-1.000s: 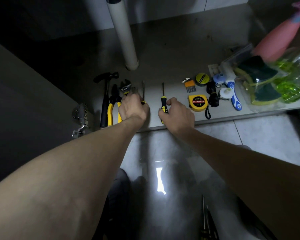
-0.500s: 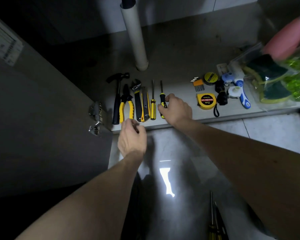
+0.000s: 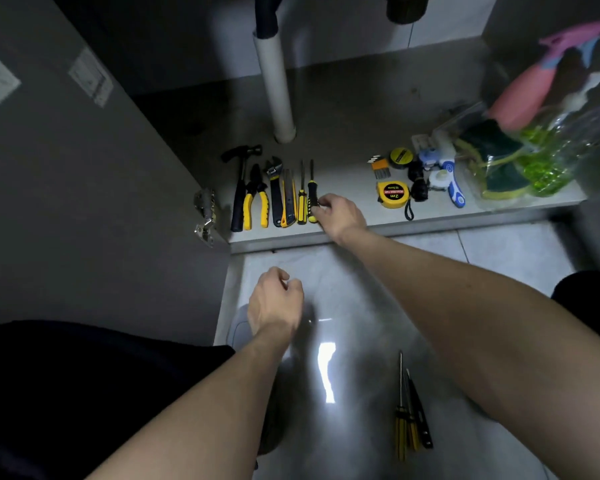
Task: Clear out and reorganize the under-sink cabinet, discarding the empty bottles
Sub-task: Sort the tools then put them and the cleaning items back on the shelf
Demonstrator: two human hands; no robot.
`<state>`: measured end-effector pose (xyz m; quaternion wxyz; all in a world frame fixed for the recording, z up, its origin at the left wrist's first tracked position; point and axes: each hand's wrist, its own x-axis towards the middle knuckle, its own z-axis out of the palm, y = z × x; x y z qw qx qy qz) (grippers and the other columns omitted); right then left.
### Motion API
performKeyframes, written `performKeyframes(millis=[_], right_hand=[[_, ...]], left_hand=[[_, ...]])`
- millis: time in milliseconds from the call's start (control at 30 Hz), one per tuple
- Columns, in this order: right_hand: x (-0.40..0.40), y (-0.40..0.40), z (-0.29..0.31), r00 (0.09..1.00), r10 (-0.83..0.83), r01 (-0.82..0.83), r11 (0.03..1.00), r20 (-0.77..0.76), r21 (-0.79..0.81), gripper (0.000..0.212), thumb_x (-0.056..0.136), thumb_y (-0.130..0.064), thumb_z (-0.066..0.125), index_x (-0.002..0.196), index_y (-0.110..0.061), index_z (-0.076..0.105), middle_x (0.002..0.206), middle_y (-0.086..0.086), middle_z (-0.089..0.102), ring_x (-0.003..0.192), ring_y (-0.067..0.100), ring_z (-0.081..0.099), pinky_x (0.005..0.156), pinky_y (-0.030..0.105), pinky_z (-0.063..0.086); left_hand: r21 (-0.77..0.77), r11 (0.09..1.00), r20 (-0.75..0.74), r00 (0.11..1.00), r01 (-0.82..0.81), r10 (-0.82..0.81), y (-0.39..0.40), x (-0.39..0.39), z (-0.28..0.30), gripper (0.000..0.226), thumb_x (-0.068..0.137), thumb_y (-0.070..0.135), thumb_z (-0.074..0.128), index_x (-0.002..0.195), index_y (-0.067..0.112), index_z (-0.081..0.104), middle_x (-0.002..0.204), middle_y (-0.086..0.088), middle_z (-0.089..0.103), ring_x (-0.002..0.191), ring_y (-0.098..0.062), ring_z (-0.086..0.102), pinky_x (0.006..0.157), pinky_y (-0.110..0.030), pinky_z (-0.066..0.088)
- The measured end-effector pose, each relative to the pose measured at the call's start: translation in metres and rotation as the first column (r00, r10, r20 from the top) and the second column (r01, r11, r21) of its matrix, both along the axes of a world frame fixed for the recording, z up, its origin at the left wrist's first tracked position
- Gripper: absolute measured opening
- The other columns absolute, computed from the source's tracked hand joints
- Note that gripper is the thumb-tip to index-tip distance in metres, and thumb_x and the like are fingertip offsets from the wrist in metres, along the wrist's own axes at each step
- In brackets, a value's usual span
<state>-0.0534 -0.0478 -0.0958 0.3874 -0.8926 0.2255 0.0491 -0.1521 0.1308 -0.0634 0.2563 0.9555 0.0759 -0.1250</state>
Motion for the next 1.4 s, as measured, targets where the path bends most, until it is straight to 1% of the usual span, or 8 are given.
performKeyframes(millis=[267, 467, 600, 700, 833, 1067, 1267, 1400], right_hand=[[-0.067, -0.024, 0.004, 0.994, -0.091, 0.091, 0.996, 0.054, 0.003, 0.023, 0.1, -0.035, 0.045, 0.11, -0.026, 0.064, 0.107, 0.004, 0.07, 0.098, 0.028, 0.063, 0.081, 0.036, 0.052], [-0.203, -0.043, -0.029, 0.982, -0.059, 0.062, 0.998, -0.177, 0.009, 0.024, 0.098, -0.029, 0.05, 0.095, -0.015, 0.069, 0.103, 0.013, 0.071, 0.097, 0.033, 0.065, 0.084, 0.037, 0.052], [-0.301, -0.039, -0.057, 0.913, 0.015, -0.014, 1.0, -0.408, 0.005, 0.018, 0.092, -0.023, 0.045, 0.08, -0.019, 0.058, 0.093, 0.005, 0.068, 0.091, 0.03, 0.064, 0.075, 0.034, 0.048], [-0.357, -0.033, -0.068, 0.853, 0.008, -0.021, 1.0, -0.522, -0.02, 0.014, 0.092, -0.024, 0.045, 0.081, -0.021, 0.055, 0.1, 0.006, 0.068, 0.092, 0.028, 0.063, 0.072, 0.032, 0.045], [-0.4, -0.022, -0.075, 0.823, -0.027, 0.005, 0.999, -0.568, -0.041, 0.016, 0.093, -0.025, 0.046, 0.094, -0.021, 0.062, 0.111, 0.007, 0.068, 0.1, 0.029, 0.065, 0.074, 0.031, 0.046], [-0.415, -0.009, -0.078, 0.84, -0.064, 0.052, 0.998, -0.539, -0.038, 0.017, 0.092, -0.032, 0.048, 0.098, -0.022, 0.06, 0.112, 0.005, 0.065, 0.105, 0.031, 0.064, 0.082, 0.036, 0.049], [-0.403, -0.007, -0.077, 0.884, -0.064, 0.043, 0.998, -0.463, -0.055, 0.018, 0.095, -0.034, 0.049, 0.097, -0.019, 0.06, 0.109, 0.007, 0.066, 0.103, 0.034, 0.063, 0.08, 0.037, 0.048], [-0.391, 0.0, -0.075, 0.9, -0.07, 0.032, 0.995, -0.43, -0.095, 0.019, 0.094, -0.034, 0.052, 0.096, -0.019, 0.063, 0.105, 0.007, 0.068, 0.1, 0.034, 0.064, 0.076, 0.036, 0.047]], left_hand=[[0.034, 0.998, -0.177, 0.983, 0.047, -0.04, 0.0, -0.025, -0.006, 0.012, 0.091, 0.03, 0.05, 0.089, 0.023, 0.059, 0.098, -0.002, 0.064, 0.087, -0.026, 0.056, 0.07, -0.027, 0.039], [-0.056, 0.965, -0.352, 0.9, 0.256, -0.259, -0.034, -0.079, -0.037, 0.013, 0.087, 0.027, 0.052, 0.087, 0.022, 0.064, 0.106, -0.006, 0.068, 0.099, -0.03, 0.062, 0.079, -0.027, 0.046], [-0.063, 0.93, -0.488, 0.802, 0.362, -0.346, -0.043, -0.136, -0.067, 0.018, 0.084, 0.027, 0.051, 0.092, 0.021, 0.066, 0.101, -0.002, 0.067, 0.093, -0.025, 0.063, 0.079, -0.028, 0.05], [-0.077, 0.889, -0.551, 0.724, 0.451, -0.415, -0.044, -0.171, -0.086, 0.015, 0.083, 0.031, 0.058, 0.093, 0.022, 0.065, 0.101, 0.0, 0.068, 0.095, -0.023, 0.064, 0.083, -0.029, 0.052], [-0.077, 0.9, -0.543, 0.739, 0.428, -0.398, -0.044, -0.205, -0.102, 0.021, 0.083, 0.043, 0.059, 0.094, 0.024, 0.059, 0.097, 0.006, 0.066, 0.09, -0.02, 0.061, 0.073, -0.028, 0.045], [-0.058, 0.937, -0.452, 0.828, 0.344, -0.332, -0.046, -0.231, -0.116, 0.029, 0.084, 0.05, 0.064, 0.095, 0.028, 0.049, 0.087, 0.012, 0.064, 0.089, -0.019, 0.062, 0.073, -0.03, 0.046], [0.062, 0.894, -0.442, 0.815, 0.444, -0.375, -0.059, -0.223, -0.117, 0.027, 0.082, 0.047, 0.059, 0.095, 0.024, 0.055, 0.1, 0.0, 0.067, 0.099, -0.029, 0.062, 0.073, -0.029, 0.043], [0.045, 0.904, -0.46, 0.812, 0.424, -0.358, -0.057, -0.217, -0.118, 0.025, 0.08, 0.045, 0.059, 0.092, 0.023, 0.059, 0.099, -0.001, 0.066, 0.097, -0.029, 0.061, 0.071, -0.029, 0.043]])
